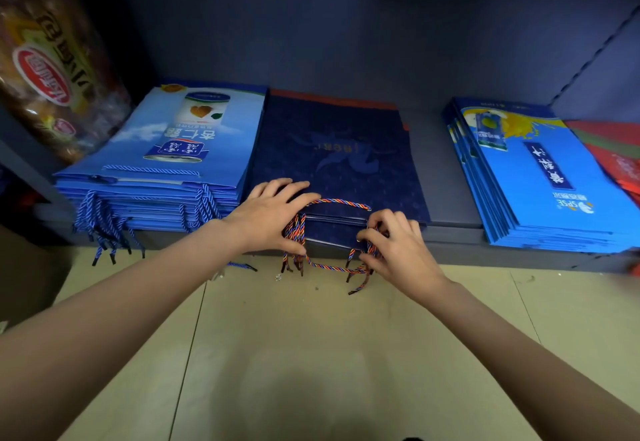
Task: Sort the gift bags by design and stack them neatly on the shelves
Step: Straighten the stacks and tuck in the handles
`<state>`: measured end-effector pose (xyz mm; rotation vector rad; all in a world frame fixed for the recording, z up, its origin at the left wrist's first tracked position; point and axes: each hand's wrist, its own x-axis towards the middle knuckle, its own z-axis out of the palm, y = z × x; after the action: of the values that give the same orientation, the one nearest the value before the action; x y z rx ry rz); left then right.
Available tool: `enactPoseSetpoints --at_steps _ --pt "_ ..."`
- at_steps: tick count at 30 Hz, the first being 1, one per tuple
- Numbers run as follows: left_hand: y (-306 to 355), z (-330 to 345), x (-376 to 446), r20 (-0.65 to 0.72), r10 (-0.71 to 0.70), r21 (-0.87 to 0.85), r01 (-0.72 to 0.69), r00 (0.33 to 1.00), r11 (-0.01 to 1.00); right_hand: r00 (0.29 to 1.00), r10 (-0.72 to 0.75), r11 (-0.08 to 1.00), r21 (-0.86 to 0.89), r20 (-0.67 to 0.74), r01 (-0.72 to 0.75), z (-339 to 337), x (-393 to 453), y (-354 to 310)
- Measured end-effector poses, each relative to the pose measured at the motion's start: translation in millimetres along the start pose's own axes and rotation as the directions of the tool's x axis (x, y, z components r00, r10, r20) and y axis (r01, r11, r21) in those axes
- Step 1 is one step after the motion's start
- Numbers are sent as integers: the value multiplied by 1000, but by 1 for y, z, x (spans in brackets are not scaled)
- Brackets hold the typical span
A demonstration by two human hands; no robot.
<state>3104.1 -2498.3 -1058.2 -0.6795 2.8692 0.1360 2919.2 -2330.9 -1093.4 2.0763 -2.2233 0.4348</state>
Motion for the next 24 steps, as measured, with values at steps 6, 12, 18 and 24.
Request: enactPoseSetpoints --at_steps 6,12,18,24 --pt "-9 -6 2 51 10 67 -14 999 998 999 -48 998 37 9 48 -8 -11 9" --pt "-1 -9 2 84 -4 100 -4 996 995 969 -169 985 -13 182 174 -12 -25 29" --pt "6 -1 2 -8 -9 122 10 1000 993 991 106 946 316 -76 -76 -34 -18 19" --pt "-4 7 -2 -322 147 -61 -176 935 983 915 362 747 642 -180 -169 -58 6 12"
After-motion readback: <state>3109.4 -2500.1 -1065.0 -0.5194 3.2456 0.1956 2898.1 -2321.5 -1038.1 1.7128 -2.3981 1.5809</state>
